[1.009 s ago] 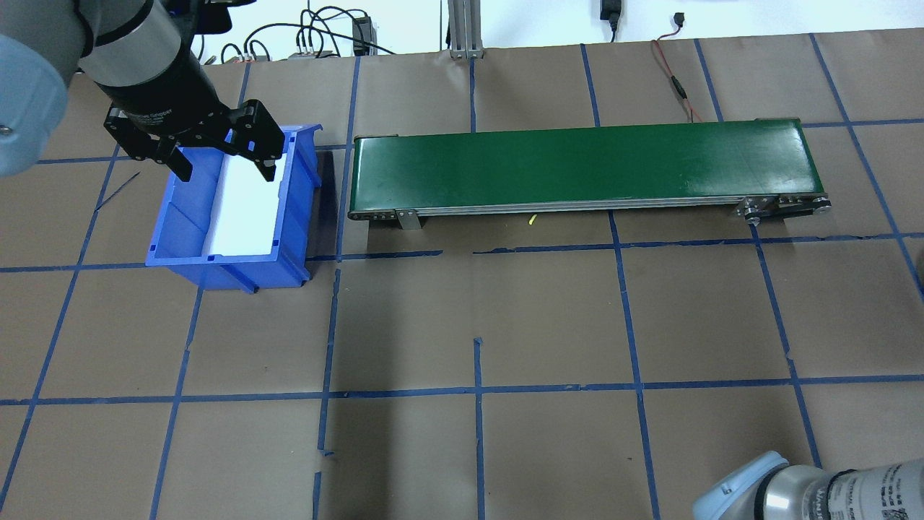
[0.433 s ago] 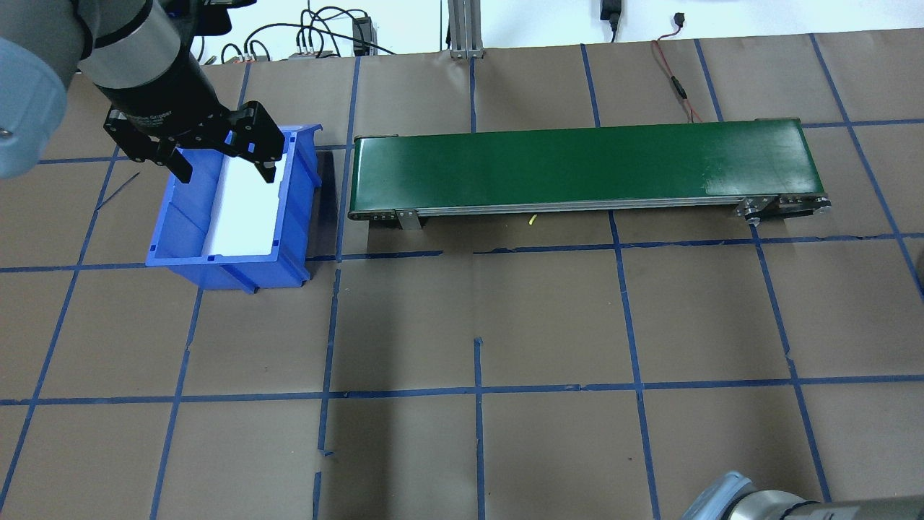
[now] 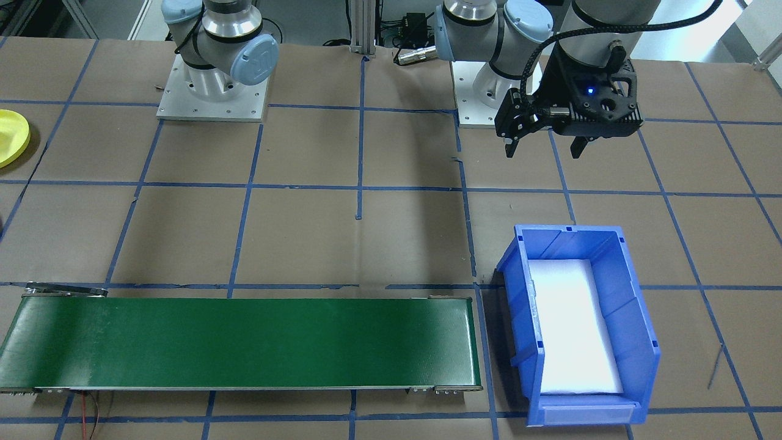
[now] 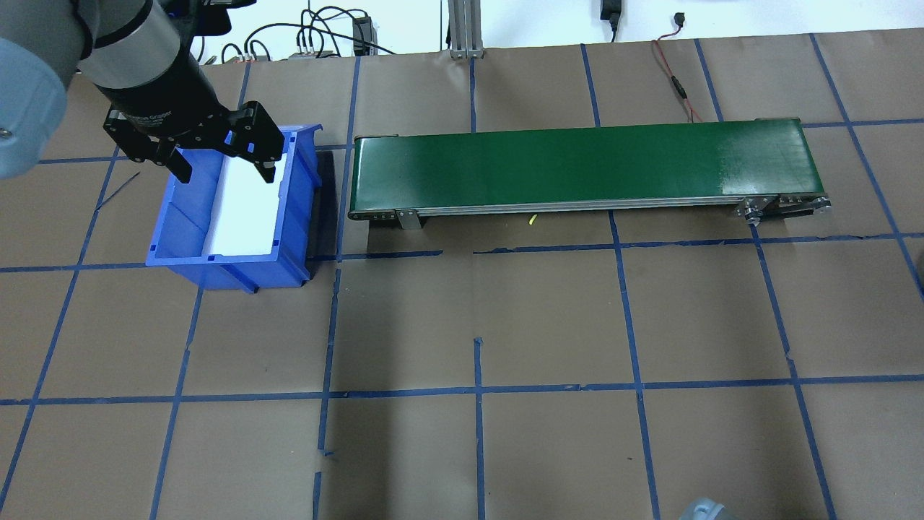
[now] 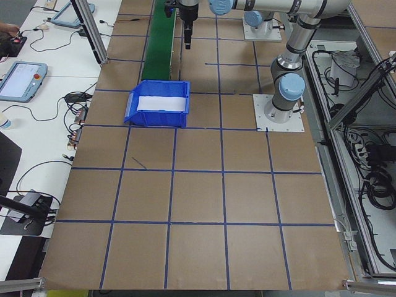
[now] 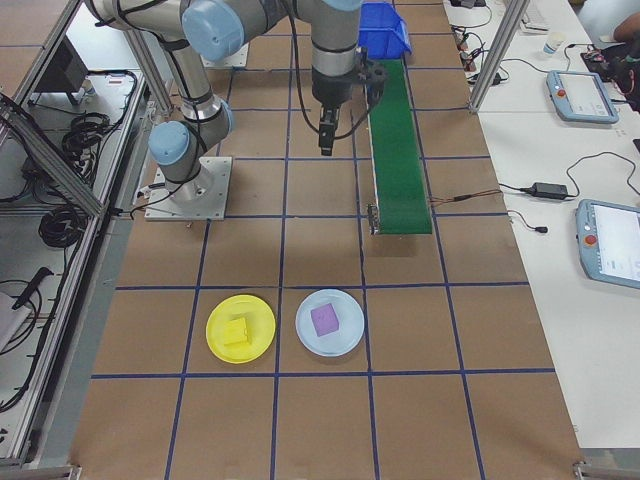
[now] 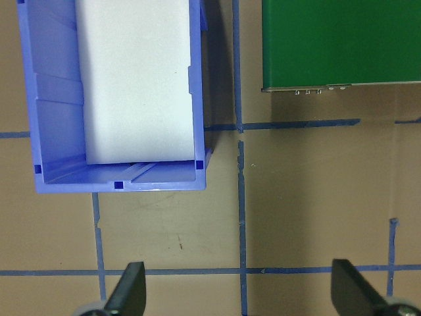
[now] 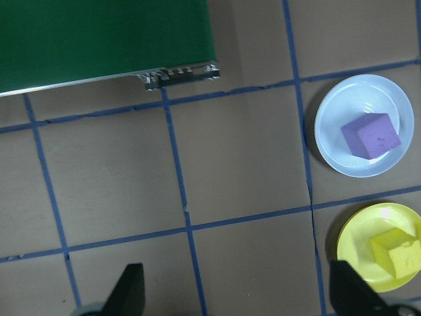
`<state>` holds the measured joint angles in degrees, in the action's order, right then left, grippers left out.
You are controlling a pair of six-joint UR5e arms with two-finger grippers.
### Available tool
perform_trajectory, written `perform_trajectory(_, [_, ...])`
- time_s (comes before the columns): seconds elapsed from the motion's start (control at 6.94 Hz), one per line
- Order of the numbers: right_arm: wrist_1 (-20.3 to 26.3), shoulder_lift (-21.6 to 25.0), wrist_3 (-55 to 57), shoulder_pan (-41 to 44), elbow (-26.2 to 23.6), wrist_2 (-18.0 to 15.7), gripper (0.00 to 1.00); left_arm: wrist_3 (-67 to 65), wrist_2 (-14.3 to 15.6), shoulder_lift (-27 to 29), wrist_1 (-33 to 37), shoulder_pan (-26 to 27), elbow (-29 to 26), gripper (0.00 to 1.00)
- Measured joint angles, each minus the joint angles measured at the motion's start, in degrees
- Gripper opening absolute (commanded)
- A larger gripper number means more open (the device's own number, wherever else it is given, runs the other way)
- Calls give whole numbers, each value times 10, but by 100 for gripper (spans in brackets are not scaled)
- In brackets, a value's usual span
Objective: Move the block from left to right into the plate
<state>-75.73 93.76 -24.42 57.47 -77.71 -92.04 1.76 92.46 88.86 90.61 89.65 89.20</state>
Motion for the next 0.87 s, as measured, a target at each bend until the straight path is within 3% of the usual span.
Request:
perform_trajectory(0.58, [24, 5, 231, 251, 24, 0, 100, 0, 0, 0, 0, 0, 1, 100])
perform_trajectory(0.87, [21, -3, 284, 319, 20, 4, 100, 0, 0, 0, 0, 0, 1, 100])
